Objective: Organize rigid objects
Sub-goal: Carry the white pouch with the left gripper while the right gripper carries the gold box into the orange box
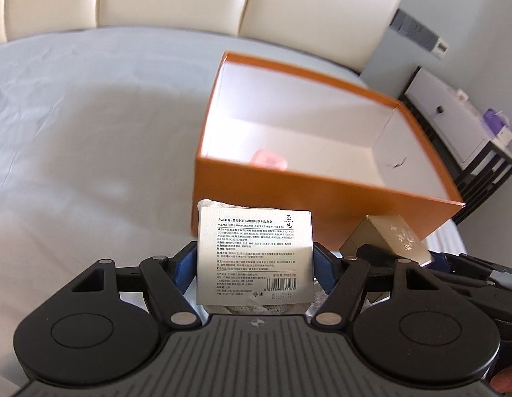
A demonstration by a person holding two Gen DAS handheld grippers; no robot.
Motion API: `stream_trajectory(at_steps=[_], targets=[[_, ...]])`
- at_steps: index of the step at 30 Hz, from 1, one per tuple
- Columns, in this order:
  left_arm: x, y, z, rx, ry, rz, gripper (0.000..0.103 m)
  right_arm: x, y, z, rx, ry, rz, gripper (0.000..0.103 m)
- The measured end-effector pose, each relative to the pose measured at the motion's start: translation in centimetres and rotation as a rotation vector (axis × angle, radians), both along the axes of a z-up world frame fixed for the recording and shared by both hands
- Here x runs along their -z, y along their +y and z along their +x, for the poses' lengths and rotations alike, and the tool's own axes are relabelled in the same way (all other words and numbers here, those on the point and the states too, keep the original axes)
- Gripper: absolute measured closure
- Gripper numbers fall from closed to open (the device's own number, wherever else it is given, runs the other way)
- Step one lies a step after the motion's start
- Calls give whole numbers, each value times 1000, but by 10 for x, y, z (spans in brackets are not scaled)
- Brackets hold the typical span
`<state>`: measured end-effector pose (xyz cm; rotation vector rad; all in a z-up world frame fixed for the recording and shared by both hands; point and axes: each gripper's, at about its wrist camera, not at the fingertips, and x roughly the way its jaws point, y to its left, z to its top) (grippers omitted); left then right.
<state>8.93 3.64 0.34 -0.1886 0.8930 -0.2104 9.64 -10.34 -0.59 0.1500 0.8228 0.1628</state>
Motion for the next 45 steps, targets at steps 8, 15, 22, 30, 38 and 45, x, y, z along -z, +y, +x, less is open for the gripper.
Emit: stream_trajectory(at_steps=[8,15,22,30,38,45], targets=[[-30,-1,-1,11,-79,-41,22,-37,-9,-1,-9,-74,35,44],[-58,-5,17,55,-141,-22,22,-64,-10,24,-22,-134,31,44],[-66,2,64,165,-108,-40,22,-73,-14,68,-34,-78,59,44],[-41,4,111,160,2,-64,22,-48,-25,115,-9,78,65,44],[-6,-39,137,214,109,-36,22,-24,-51,131,54,174,31,44],[17,-49,146,253,198,-11,22,-14,-49,139,30,203,-98,44]])
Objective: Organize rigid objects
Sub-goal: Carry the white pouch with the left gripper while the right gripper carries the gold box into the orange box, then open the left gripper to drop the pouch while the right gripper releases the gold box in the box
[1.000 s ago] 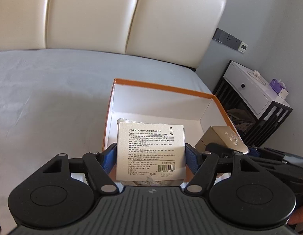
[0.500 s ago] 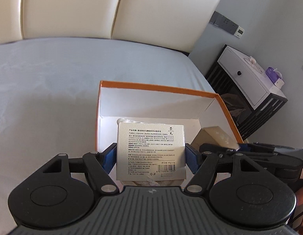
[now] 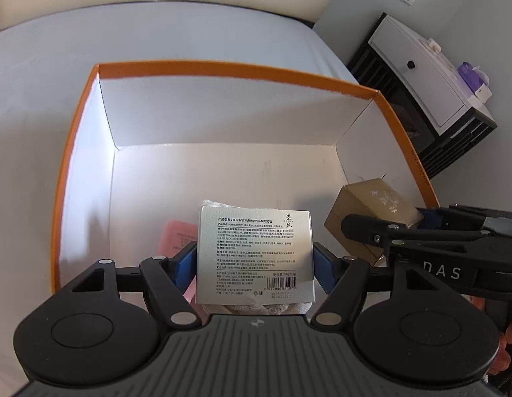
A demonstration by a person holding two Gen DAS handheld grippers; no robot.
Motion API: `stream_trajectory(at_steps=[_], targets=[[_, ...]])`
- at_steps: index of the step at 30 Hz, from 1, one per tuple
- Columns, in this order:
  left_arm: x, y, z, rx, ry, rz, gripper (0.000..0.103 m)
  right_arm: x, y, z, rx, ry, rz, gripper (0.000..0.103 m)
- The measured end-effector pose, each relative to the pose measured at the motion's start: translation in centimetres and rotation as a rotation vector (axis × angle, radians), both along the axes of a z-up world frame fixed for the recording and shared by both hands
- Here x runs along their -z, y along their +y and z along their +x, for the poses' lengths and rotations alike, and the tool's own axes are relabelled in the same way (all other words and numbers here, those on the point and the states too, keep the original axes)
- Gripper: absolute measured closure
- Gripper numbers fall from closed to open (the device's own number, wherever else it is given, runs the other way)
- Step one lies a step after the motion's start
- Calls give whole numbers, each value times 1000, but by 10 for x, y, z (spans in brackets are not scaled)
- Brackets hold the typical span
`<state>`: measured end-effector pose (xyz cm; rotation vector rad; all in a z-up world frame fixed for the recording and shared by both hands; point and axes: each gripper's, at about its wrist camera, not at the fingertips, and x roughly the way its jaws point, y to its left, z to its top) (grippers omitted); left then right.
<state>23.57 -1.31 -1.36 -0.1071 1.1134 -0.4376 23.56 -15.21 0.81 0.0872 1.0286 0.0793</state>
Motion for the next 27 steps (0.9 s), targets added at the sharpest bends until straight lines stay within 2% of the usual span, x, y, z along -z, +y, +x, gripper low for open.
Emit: stream_trajectory(at_steps=[6,13,16,19,22,25,27], targets=[[12,-4,3,40,39,81,22,7,20,6,-124,26,-166,44],[12,-11,-12,74,-13,204,21,15,34,12,-203,94,-284,44],[12,-14,-17,93,-31,227,21,17,36,12,-242,129,-311,44],[9,-14,-17,94,-31,210,21,17,35,15,-261,161,-314,44],[7,-12,-14,95,-2,128,23,18,36,14,-286,189,-326,44],[4,-4,-14,84,25,47,27,20,38,10,-317,202,-352,44],[4,-6,-13,81,21,47,32,20,41,8,-330,206,-362,44]])
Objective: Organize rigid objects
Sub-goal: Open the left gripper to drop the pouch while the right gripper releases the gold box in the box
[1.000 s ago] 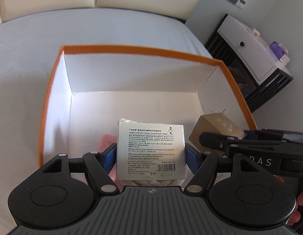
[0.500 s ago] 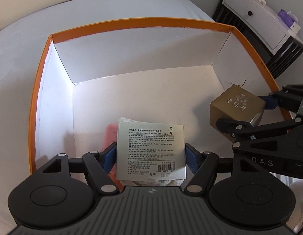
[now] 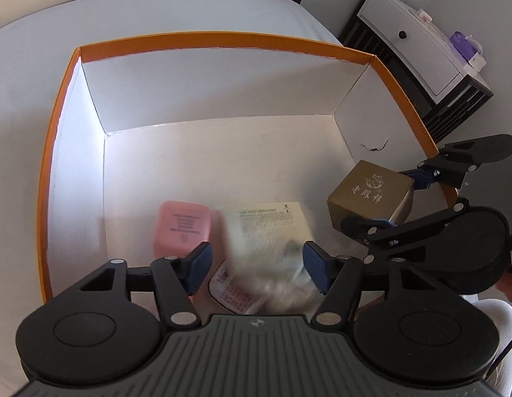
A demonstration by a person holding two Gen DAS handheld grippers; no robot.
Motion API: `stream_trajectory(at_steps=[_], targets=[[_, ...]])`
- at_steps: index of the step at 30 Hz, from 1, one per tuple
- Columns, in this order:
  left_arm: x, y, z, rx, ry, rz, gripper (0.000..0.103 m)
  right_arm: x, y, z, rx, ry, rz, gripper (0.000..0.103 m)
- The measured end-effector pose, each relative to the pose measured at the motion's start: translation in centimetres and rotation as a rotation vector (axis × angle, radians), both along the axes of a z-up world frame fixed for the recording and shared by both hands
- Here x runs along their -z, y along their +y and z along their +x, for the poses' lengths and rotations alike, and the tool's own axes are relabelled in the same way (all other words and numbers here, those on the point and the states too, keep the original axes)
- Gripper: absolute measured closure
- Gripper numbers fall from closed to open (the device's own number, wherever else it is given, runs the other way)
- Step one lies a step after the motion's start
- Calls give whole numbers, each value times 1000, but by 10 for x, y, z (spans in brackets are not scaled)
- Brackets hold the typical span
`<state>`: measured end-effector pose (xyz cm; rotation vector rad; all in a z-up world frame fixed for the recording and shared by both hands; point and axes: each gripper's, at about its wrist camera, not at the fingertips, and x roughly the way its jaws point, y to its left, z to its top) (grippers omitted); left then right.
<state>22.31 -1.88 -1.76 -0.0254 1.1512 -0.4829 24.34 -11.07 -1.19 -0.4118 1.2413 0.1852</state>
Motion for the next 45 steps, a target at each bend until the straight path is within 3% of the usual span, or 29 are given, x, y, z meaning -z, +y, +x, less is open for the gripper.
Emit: stream_trajectory(at_steps=[2,5,12,20,26,33,45], targets=[[1,1,0,-2,6,2,42,0,2,-1,8,2,3,44],[4,4,0,-16,15,-4,49,2,3,2,19,15,22,44],[2,15,-2,-68,-17,7,49,13,-2,8,116,100,92,44],[6,11,-6,-51,-20,33,49,28,-17,15,233,199,189,43],[8,9,-5,-60,-20,34,49,19,-17,15,232,180,213,39],[-1,9,-15,-64,-59,15,49,-6,-10,0,173,25,166,39],[-37,14,-51,-89,-213,-52,49,-55,-7,-74,141,-454,220,40]])
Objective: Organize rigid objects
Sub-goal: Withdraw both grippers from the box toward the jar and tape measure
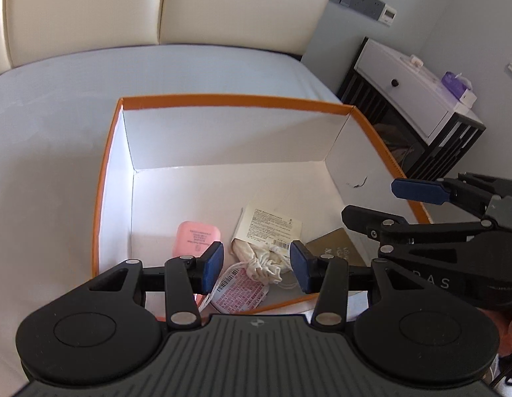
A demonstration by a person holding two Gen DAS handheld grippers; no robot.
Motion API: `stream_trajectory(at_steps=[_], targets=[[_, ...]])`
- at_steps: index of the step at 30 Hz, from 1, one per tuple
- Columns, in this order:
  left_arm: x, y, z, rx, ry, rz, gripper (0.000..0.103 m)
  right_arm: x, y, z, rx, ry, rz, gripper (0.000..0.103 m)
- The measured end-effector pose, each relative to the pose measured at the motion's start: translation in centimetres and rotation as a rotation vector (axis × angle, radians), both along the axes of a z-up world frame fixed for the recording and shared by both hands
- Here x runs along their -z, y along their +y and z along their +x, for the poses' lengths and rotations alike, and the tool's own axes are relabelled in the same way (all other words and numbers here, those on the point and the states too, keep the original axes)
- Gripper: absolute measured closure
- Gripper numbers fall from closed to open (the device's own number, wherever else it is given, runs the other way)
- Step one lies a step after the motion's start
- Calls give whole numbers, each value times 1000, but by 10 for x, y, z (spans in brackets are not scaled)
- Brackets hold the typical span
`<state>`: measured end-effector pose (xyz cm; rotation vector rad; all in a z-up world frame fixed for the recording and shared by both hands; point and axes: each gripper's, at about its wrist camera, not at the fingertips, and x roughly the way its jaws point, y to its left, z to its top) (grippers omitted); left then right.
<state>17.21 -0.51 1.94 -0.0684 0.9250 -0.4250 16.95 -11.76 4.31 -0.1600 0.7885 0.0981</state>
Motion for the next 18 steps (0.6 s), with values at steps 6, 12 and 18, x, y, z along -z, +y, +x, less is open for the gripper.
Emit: stream_trajectory(at_steps=[6,12,18], targets=[[-18,8,-24,-4,-89,-62,50,-8,-1,-36,52,-148,82,44],[-16,17,-50,11,-106,-141,50,-2,0,-66,74,-204,138,44],[6,29,-65,-13,-3,-191,50,11,-2,-89,101,-136,168,53]])
